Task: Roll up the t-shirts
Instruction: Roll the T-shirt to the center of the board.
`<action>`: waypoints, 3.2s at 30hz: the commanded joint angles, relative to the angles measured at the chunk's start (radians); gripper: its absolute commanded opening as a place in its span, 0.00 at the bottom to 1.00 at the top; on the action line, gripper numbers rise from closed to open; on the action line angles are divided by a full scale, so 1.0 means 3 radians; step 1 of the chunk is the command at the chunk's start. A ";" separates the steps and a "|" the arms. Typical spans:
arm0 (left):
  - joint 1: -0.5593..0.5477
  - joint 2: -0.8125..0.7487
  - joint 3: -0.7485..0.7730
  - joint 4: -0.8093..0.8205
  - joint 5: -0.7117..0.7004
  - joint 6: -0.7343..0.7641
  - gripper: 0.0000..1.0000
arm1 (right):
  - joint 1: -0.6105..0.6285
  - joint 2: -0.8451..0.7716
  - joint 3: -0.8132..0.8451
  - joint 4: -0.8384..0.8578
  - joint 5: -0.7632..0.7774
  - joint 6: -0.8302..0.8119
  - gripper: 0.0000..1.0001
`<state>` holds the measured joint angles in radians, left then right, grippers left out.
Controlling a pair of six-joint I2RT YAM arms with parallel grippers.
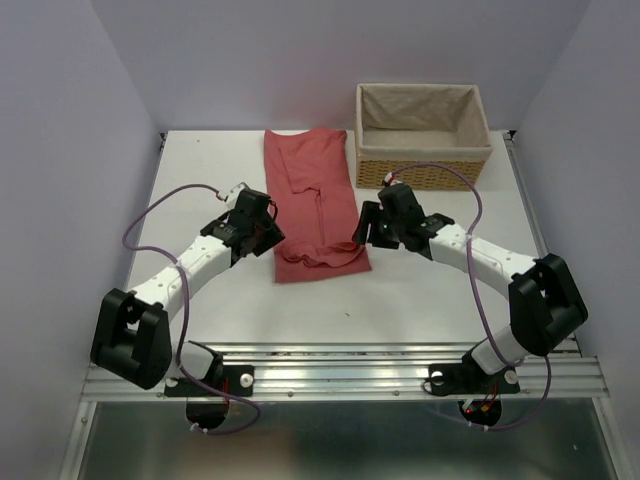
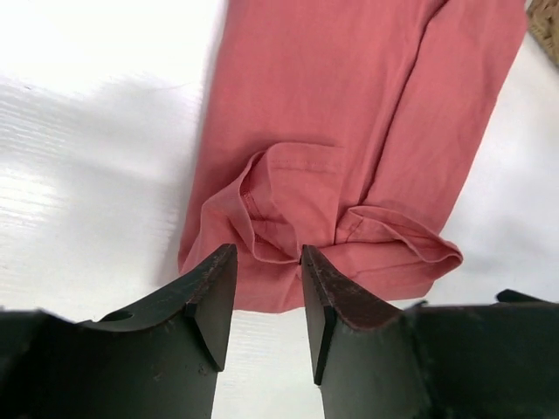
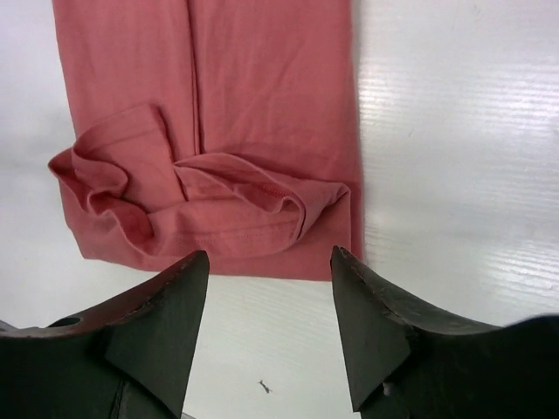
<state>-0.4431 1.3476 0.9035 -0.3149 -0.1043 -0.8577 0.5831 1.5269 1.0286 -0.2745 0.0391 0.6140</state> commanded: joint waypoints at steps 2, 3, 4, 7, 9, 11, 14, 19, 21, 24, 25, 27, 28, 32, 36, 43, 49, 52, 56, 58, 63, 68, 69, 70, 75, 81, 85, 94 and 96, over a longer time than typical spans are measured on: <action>-0.0006 -0.0227 -0.0082 -0.0116 -0.0266 0.0042 0.43 | 0.0076 -0.0068 -0.0156 0.0143 -0.0197 0.0116 0.58; -0.0006 -0.0253 -0.0132 -0.0116 -0.0256 0.0047 0.41 | 0.0112 -0.0053 -0.0197 0.0148 -0.0212 0.0126 0.47; -0.0006 -0.0258 -0.0163 -0.0091 -0.0245 0.0087 0.34 | 0.0142 -0.0028 -0.0248 0.0153 -0.0217 0.0162 0.35; -0.0011 -0.0238 -0.0266 -0.0080 -0.0154 0.0129 0.09 | 0.0173 -0.0007 -0.0330 0.0209 -0.0258 0.0213 0.19; -0.0026 -0.0233 -0.0332 -0.0050 -0.0087 0.0170 0.00 | 0.0173 -0.0002 -0.0391 0.0280 -0.0309 0.0234 0.11; -0.0037 -0.0238 -0.0378 -0.0029 -0.0061 0.0170 0.00 | 0.0173 0.0013 -0.0392 0.0322 -0.0340 0.0239 0.08; -0.0037 -0.0238 -0.0445 -0.0019 -0.0026 0.0175 0.00 | 0.0173 0.0105 -0.0320 0.0342 -0.0365 0.0203 0.08; -0.0052 -0.0253 -0.0542 0.0078 0.0041 0.0180 0.00 | 0.0173 0.0330 -0.0213 0.0337 -0.0376 0.0167 0.08; -0.0047 -0.0228 -0.0547 0.0124 0.0077 0.0175 0.00 | 0.0173 0.0366 -0.0202 0.0357 -0.0356 0.0167 0.08; -0.0047 -0.0141 -0.0578 0.0267 0.0102 0.0185 0.00 | 0.0173 0.0428 -0.0136 0.0352 -0.0330 0.0157 0.08; -0.0052 -0.0105 -0.0578 0.0298 0.0107 0.0185 0.00 | 0.0173 0.0438 -0.0116 0.0352 -0.0304 0.0137 0.08; -0.0047 -0.0018 -0.0547 0.0349 0.0133 0.0210 0.00 | 0.0173 0.0489 -0.0054 0.0337 -0.0258 0.0081 0.08; -0.0052 0.0002 -0.0537 0.0354 0.0138 0.0216 0.00 | 0.0173 0.0509 -0.0029 0.0327 -0.0248 0.0060 0.08; -0.0047 0.0094 -0.0501 0.0202 0.0031 0.0200 0.00 | 0.0173 0.0612 0.0125 0.0296 -0.0212 -0.0006 0.07; -0.0047 -0.0007 -0.0526 0.0145 -0.0026 0.0175 0.00 | 0.0173 0.0755 0.0319 0.0296 -0.0151 -0.0017 0.07; -0.0047 -0.0340 -0.0532 0.0211 0.0087 0.0241 0.00 | 0.0173 0.1046 0.0626 0.0301 0.0069 0.0029 0.06; -0.0057 -0.0335 -0.0501 0.0293 0.0317 0.0343 0.00 | 0.0173 0.0643 0.0366 0.0572 -0.0288 0.0029 0.03; -0.0062 -0.0253 -0.0460 0.0324 0.0332 0.0354 0.00 | 0.0265 0.0525 0.0324 0.0460 -0.0319 0.0019 0.03; -0.0067 -0.0034 -0.0353 0.0212 0.0287 0.0374 0.00 | 0.0418 0.0397 0.0176 0.0490 -0.0381 0.0055 0.02; -0.0062 0.0038 -0.0272 0.0150 0.0205 0.0415 0.00 | 0.0541 0.0417 0.0181 0.0480 -0.0432 0.0045 0.02; -0.0062 0.0161 -0.0251 0.0242 0.0143 0.0425 0.00 | 0.0639 0.0611 0.0283 0.0475 -0.0467 0.0096 0.02; -0.0062 0.0258 -0.0251 0.0303 0.0092 0.0400 0.00 | 0.0669 0.0836 0.0447 0.0470 -0.0611 0.0070 0.02; -0.0062 0.0279 -0.0261 0.0303 0.0067 0.0400 0.00 | 0.0669 0.0913 0.0523 0.0440 -0.0626 0.0060 0.02; -0.0057 0.0284 -0.0261 0.0293 0.0046 0.0400 0.00 | 0.0669 0.0949 0.0549 0.0439 -0.0657 0.0060 0.02; -0.0047 0.0218 -0.0276 0.0242 -0.0076 0.0384 0.00 | 0.0669 0.1118 0.0718 0.0444 -0.0581 0.0075 0.02; -0.0026 0.0008 -0.0286 0.0201 -0.0133 0.0384 0.00 | 0.0593 0.1368 0.1025 0.0414 -0.0453 0.0136 0.02; -0.0031 -0.0069 -0.0302 0.0237 -0.0011 0.0446 0.00 | 0.0521 0.1532 0.1178 0.0409 -0.0407 0.0167 0.02; -0.0031 -0.0054 -0.0276 0.0390 0.0475 0.0630 0.00 | 0.0490 0.1558 0.1352 0.0317 -0.0417 0.0091 0.01; -0.0042 -0.0003 -0.0271 0.0441 0.0542 0.0645 0.00 | 0.0490 0.1436 0.1265 0.0317 -0.0320 0.0065 0.02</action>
<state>-0.4561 1.3502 0.7883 -0.2237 -0.0044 -0.7013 0.7258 2.0422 1.3983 -0.1822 -0.1013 0.6506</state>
